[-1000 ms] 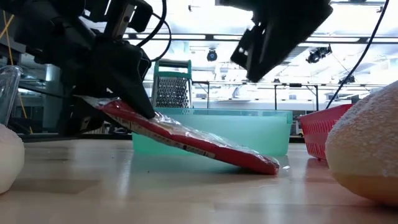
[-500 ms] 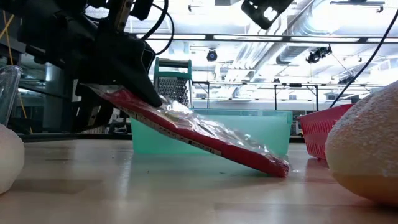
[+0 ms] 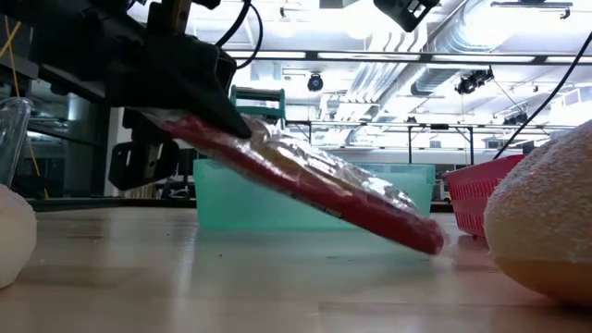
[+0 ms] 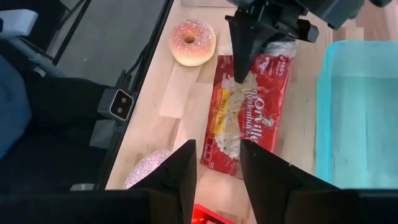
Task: Pick & Place Food Item
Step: Put the popcorn bag into the green bin
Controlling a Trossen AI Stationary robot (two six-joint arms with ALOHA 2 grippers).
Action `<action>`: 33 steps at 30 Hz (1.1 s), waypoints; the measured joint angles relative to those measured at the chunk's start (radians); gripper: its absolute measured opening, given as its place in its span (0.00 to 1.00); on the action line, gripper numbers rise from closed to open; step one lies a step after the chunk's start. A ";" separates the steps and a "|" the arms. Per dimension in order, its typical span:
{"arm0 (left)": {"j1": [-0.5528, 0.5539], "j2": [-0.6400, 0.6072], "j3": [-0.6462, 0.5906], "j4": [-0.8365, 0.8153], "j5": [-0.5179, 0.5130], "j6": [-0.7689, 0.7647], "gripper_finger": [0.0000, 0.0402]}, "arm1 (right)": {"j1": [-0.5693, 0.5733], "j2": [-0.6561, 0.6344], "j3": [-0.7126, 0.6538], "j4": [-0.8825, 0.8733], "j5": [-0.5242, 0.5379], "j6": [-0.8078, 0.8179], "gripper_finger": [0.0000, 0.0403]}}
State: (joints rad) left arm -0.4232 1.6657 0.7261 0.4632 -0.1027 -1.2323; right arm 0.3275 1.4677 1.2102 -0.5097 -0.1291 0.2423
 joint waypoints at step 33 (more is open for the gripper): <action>0.269 -0.179 0.000 -0.014 0.119 0.217 0.04 | 0.000 -0.072 0.000 0.045 -0.004 -0.010 0.28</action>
State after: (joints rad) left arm -0.1543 1.4868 0.7258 0.4488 0.0163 -1.0155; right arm 0.3275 1.3960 1.2106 -0.4651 -0.1333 0.2322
